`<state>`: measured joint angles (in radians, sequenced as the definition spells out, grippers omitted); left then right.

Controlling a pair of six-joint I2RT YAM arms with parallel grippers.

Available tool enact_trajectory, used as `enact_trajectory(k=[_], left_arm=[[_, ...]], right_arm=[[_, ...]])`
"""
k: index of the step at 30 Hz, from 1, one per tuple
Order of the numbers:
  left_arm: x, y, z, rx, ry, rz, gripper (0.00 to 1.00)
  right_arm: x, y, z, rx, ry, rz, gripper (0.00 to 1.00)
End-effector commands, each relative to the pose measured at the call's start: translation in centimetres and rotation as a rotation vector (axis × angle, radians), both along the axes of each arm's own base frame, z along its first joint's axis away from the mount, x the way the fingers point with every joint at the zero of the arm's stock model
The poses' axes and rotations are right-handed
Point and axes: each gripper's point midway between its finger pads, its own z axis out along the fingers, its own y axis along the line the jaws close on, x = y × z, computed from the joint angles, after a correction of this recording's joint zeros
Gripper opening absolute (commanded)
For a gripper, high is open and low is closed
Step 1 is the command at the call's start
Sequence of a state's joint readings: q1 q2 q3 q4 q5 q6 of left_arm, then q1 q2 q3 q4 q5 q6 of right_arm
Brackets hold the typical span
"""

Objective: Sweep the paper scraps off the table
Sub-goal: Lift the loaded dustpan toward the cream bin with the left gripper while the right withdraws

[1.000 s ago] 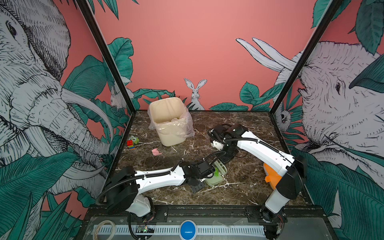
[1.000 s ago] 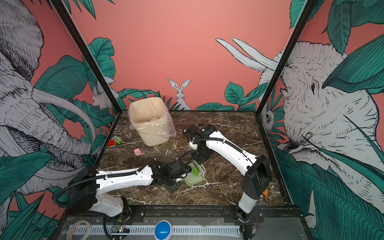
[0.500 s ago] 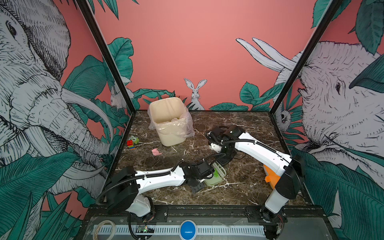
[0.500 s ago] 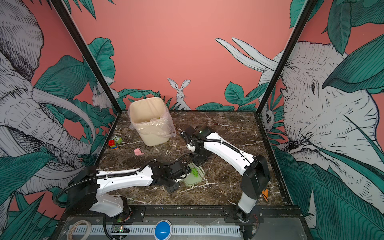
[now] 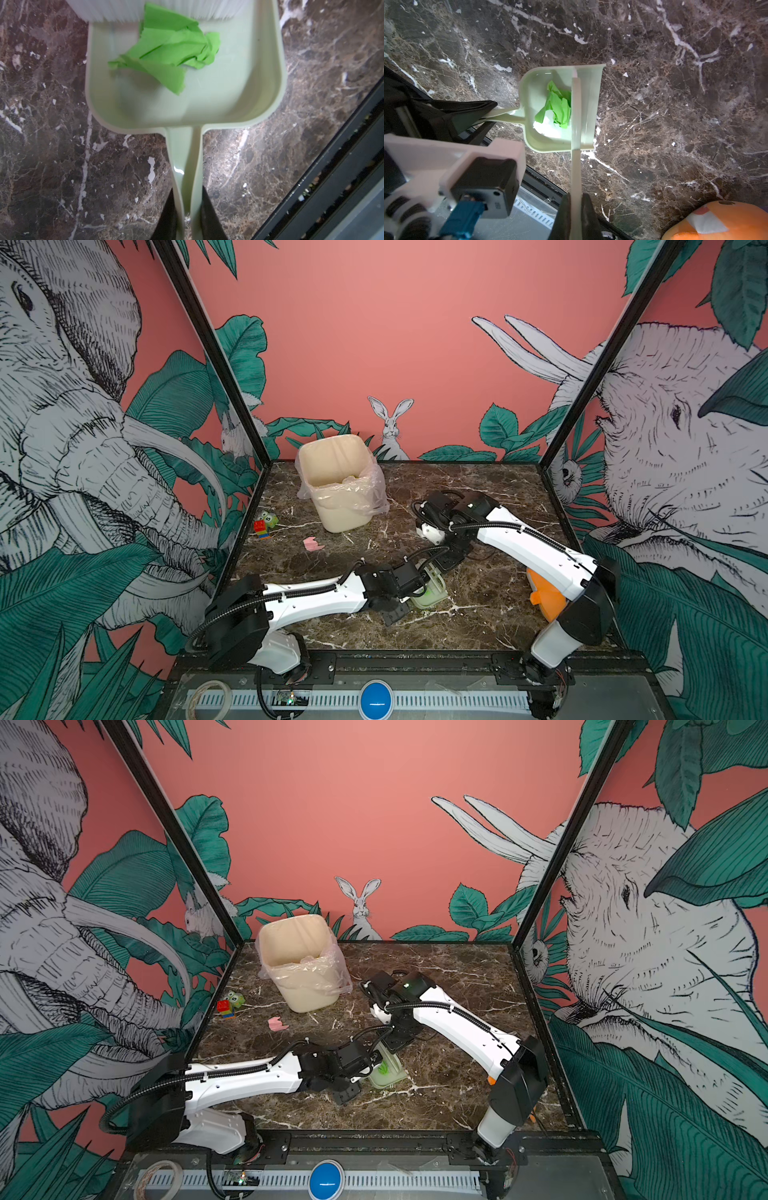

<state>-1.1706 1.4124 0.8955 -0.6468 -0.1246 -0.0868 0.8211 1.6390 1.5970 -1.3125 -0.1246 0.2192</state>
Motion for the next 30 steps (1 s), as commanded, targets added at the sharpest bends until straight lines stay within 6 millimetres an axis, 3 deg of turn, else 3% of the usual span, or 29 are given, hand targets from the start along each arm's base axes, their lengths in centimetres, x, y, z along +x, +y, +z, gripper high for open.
enact_trajectory(k=[1, 10, 16, 22, 30], left_arm=[[0.0, 1.2, 0.0, 0.014, -0.016, 0.026, 0.09], [0.9, 1.4, 1.7, -0.02, -0.078, 0.052, 0.09], [2.0, 1.8, 4.1, -0.065, -0.161, 0.089, 0.09], [3.2, 2.3, 7.2, -0.101, -0.248, 0.13, 0.09], [4.5, 3.1, 12.1, -0.163, -0.335, 0.198, 0.09]], right_arm=[[0.1, -1.3, 3.8, 0.05, -0.078, -0.028, 0.0], [1.5, -4.1, 7.7, 0.083, -0.17, -0.102, 0.0], [2.2, -6.6, 9.2, 0.102, -0.219, -0.173, 0.0], [2.1, -8.5, 8.3, 0.139, -0.206, -0.245, 0.0], [1.6, -9.4, 7.1, 0.17, -0.181, -0.286, 0.0]])
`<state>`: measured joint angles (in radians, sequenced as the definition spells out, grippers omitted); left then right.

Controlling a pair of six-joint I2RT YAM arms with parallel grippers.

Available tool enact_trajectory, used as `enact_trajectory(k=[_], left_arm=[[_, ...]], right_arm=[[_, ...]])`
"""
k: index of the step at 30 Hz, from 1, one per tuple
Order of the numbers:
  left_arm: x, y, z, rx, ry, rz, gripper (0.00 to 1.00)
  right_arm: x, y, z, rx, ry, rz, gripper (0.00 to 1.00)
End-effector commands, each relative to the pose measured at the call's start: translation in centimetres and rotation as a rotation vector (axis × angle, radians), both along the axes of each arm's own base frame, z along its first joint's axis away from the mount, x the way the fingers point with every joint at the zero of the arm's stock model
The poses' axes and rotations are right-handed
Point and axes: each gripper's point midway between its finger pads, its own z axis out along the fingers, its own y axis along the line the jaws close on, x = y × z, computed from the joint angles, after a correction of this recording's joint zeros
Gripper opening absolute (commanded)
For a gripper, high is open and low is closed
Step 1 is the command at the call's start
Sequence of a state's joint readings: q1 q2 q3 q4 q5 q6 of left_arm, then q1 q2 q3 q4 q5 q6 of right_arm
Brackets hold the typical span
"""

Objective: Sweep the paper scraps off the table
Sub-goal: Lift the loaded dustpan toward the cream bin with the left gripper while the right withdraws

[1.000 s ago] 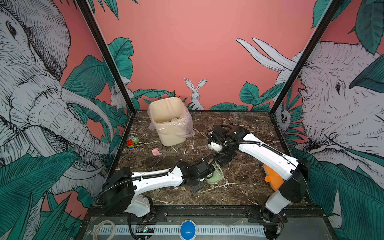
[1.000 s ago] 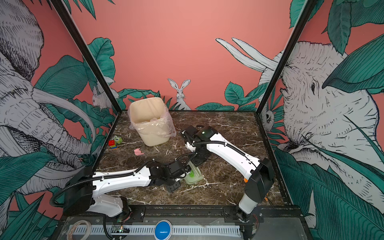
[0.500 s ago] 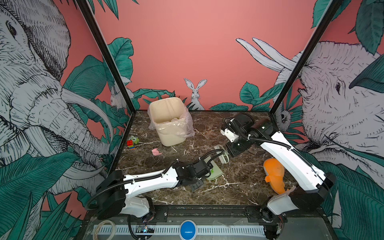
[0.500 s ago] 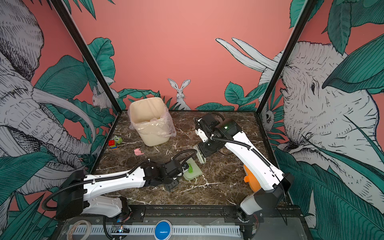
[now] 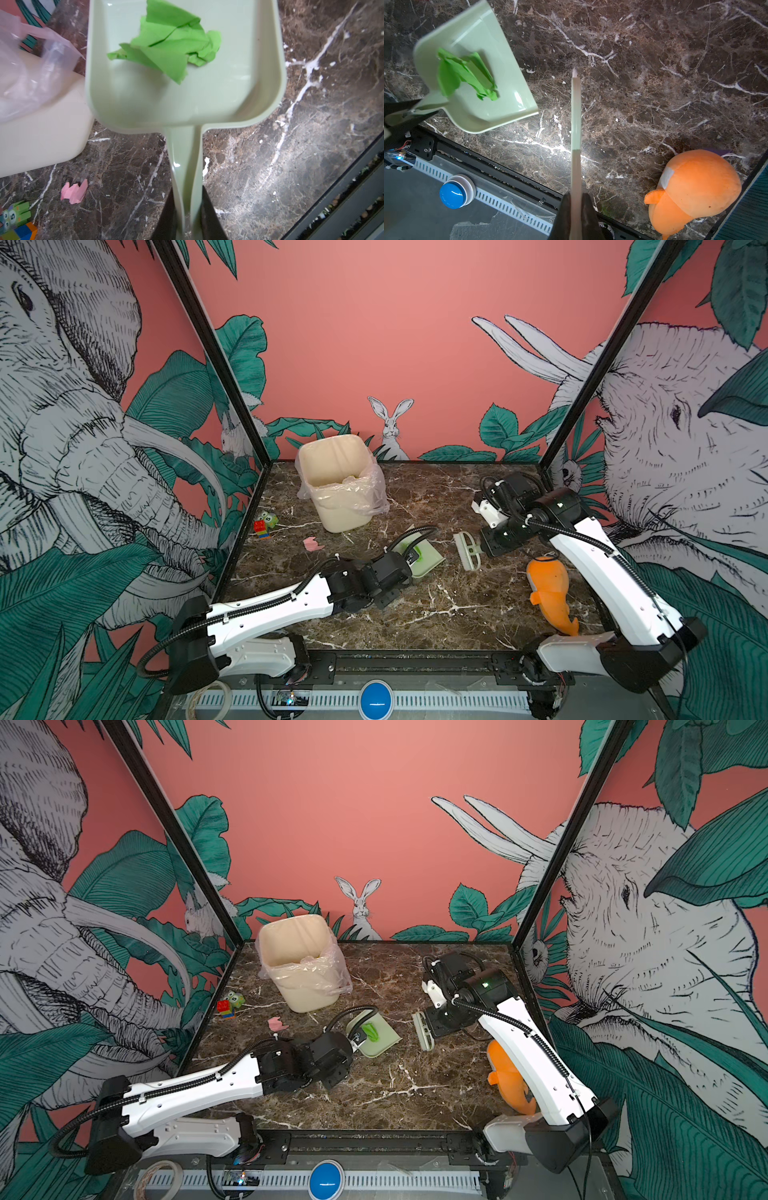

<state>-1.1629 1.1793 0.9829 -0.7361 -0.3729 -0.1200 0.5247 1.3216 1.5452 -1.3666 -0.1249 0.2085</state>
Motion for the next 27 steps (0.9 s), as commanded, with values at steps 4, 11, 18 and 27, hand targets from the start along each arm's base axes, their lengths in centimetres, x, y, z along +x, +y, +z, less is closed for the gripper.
enact_trajectory(k=[4, 11, 18, 27], left_arm=[[1.2, 1.4, 4.6, -0.064, -0.059, 0.077, 0.09], [2.4, 3.2, 7.8, -0.098, -0.064, 0.135, 0.1], [3.5, 5.3, 11.2, -0.098, -0.101, 0.191, 0.1], [6.0, 8.5, 15.1, -0.093, -0.16, 0.298, 0.1]], right_arm=[[0.3, 0.3, 0.3, 0.046, -0.016, 0.001, 0.0], [0.7, 0.6, 0.2, 0.065, -0.011, 0.006, 0.0], [1.0, 0.8, 0.3, 0.072, -0.008, 0.015, 0.0], [1.2, 1.1, 0.9, 0.093, -0.01, 0.024, 0.0]])
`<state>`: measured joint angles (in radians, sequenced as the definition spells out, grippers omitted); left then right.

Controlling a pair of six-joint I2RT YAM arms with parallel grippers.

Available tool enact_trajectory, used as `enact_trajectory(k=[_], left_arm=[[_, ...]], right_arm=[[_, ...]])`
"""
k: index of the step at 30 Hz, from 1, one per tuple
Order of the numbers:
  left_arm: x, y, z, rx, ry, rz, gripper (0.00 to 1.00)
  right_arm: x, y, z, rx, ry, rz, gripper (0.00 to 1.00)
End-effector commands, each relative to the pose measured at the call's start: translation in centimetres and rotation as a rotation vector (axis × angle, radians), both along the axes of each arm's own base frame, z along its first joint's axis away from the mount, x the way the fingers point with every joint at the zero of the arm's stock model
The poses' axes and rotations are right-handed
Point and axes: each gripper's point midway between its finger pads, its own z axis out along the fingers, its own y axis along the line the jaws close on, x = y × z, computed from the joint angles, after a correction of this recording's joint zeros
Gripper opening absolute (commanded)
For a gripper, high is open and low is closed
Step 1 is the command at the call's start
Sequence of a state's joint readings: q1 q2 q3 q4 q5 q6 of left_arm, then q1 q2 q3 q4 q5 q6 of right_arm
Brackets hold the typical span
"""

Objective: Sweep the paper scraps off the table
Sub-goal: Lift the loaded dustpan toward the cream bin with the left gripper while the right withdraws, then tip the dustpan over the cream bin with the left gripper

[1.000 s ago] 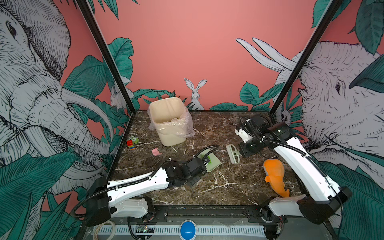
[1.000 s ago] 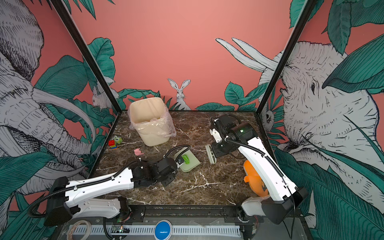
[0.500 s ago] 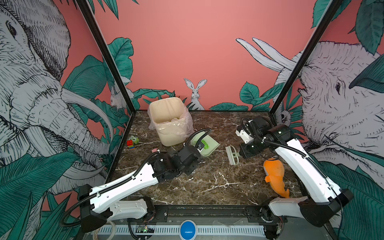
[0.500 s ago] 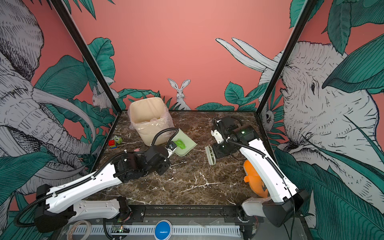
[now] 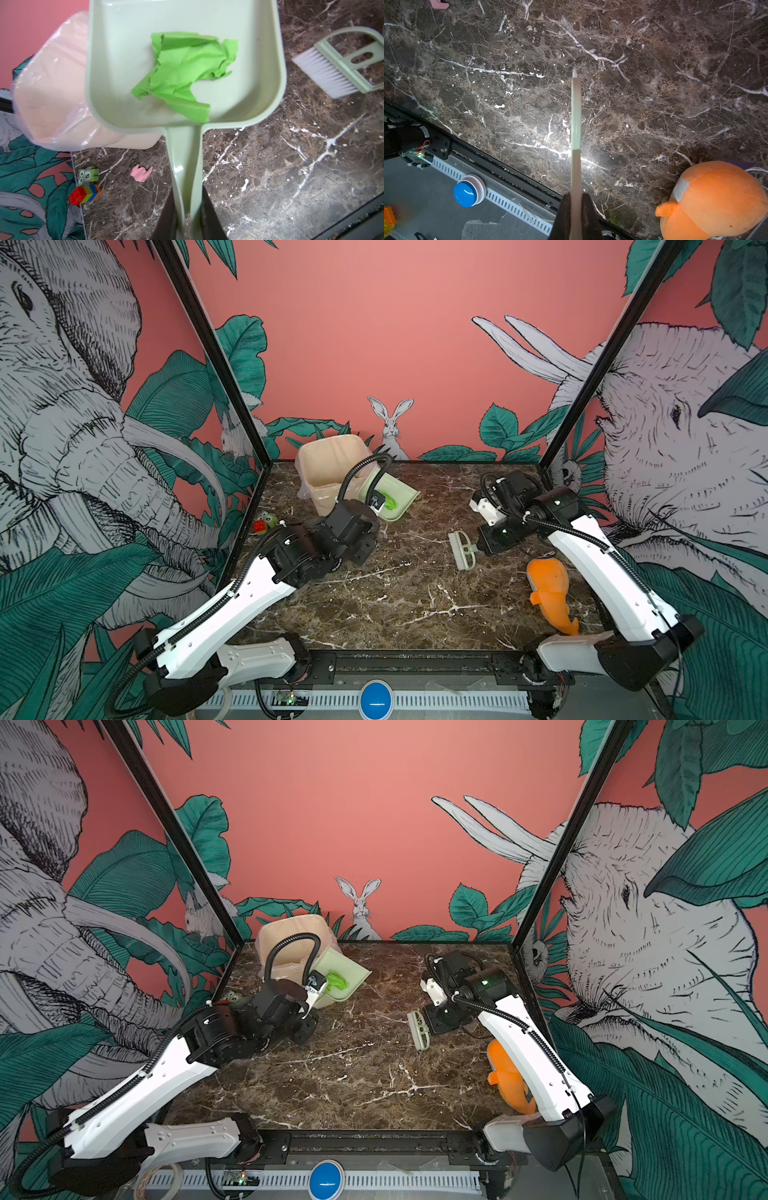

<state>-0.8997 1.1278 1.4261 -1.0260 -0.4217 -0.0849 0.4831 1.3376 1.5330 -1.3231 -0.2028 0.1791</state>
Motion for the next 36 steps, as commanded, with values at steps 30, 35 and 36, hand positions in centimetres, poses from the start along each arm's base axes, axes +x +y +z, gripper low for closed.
enact_trajectory(k=[30, 35, 36], left_arm=[[11.8, 14.3, 2.2, 0.289, 0.001, 0.421, 0.1], [12.8, 15.2, 3.5, 0.407, -0.033, 0.417, 0.09], [13.0, 15.5, 3.9, 0.434, -0.043, 0.418, 0.09]], right_arm=[[-1.1, -0.3, 1.0, 0.05, -0.011, 0.012, 0.0], [-1.0, -0.4, 1.0, 0.046, -0.007, 0.017, 0.0], [-1.0, -0.4, 0.9, 0.046, -0.005, 0.019, 0.0]])
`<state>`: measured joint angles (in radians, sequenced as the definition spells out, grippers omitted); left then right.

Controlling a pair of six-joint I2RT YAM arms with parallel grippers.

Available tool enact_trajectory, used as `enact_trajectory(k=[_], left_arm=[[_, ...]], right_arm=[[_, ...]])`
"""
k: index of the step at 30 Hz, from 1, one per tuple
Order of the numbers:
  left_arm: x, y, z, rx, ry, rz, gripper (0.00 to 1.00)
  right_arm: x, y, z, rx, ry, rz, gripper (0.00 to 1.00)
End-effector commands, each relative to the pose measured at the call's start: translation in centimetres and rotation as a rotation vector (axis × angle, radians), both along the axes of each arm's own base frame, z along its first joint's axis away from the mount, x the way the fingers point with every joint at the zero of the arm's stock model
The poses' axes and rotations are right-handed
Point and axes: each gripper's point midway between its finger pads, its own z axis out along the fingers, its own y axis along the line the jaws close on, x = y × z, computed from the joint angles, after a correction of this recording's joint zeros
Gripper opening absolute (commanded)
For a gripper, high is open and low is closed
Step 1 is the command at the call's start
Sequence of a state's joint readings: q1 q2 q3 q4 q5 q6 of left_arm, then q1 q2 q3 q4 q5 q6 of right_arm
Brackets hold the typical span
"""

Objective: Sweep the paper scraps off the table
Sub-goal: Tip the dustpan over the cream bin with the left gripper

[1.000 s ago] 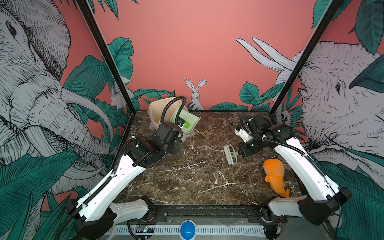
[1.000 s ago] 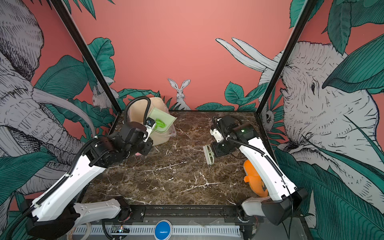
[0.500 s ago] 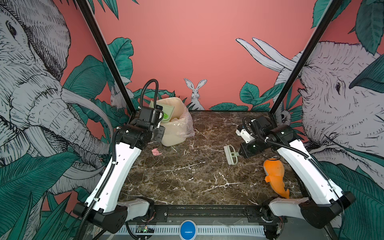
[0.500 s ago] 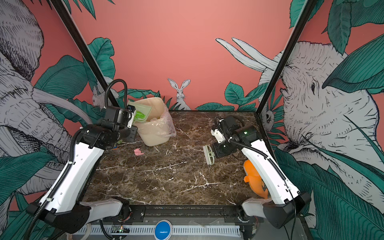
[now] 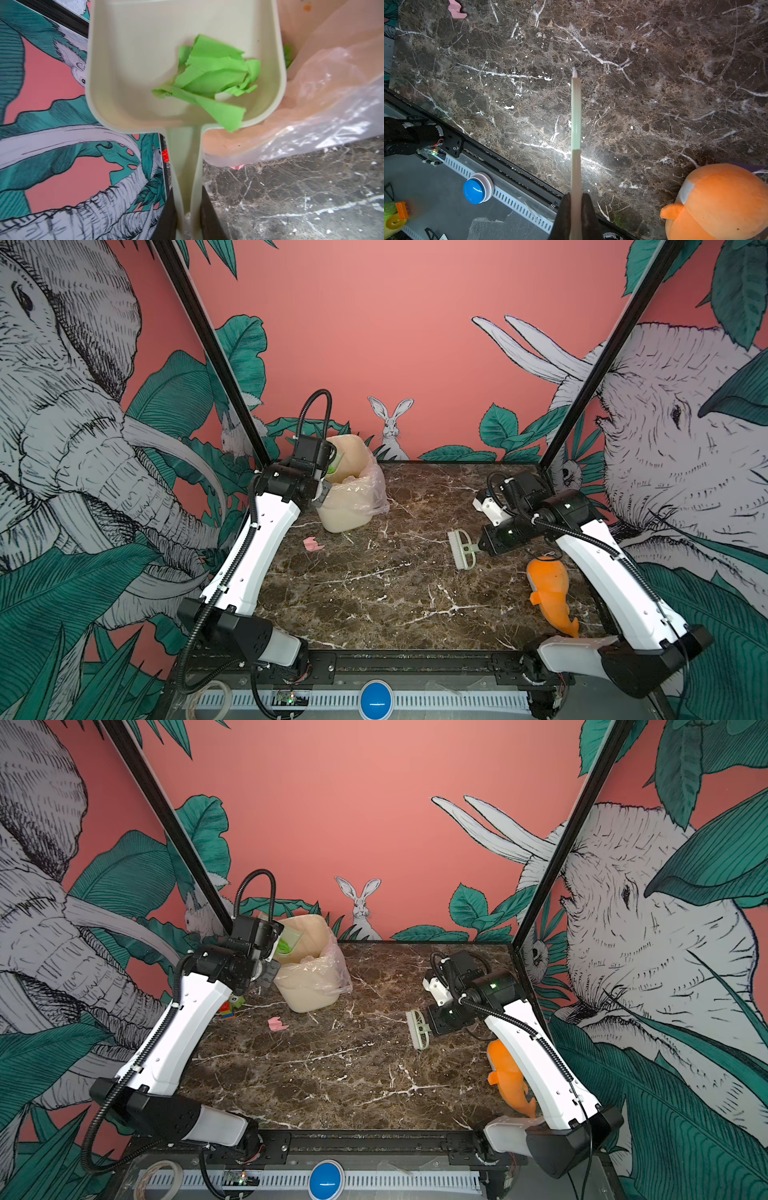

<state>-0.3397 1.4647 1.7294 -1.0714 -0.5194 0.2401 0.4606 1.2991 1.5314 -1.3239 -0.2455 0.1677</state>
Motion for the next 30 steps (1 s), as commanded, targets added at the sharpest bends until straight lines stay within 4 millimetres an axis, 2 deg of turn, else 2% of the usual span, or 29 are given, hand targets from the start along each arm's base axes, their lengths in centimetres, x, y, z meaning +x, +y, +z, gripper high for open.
enact_trajectory(k=[1, 4, 8, 20, 26, 30], left_arm=[[0.1, 1.6, 3.1, 0.127, -0.056, -0.002, 0.09], [0.3, 2.1, 3.9, 0.22, -0.064, -0.016, 0.09], [0.6, 2.5, 4.0, 0.341, -0.054, -0.039, 0.09], [2.0, 0.5, 3.6, 0.62, -0.048, -0.118, 0.08], [3.1, 0.5, 3.8, 0.892, -0.029, -0.114, 0.08], [3.3, 0.1, 4.0, 0.919, -0.032, -0.136, 0.08]], right_arm=[[-0.4, -0.2, -0.1, -0.003, 0.014, 0.014, 0.0], [-0.3, -0.2, -0.2, -0.003, 0.018, 0.017, 0.0], [-0.1, 0.0, -0.1, 0.0, 0.02, 0.021, 0.0], [0.0, 0.1, 0.4, -0.002, 0.021, 0.035, 0.0], [-0.2, 0.1, 0.3, 0.004, 0.02, 0.033, 0.0], [-0.2, 0.3, 0.1, 0.012, 0.025, 0.039, 0.0]])
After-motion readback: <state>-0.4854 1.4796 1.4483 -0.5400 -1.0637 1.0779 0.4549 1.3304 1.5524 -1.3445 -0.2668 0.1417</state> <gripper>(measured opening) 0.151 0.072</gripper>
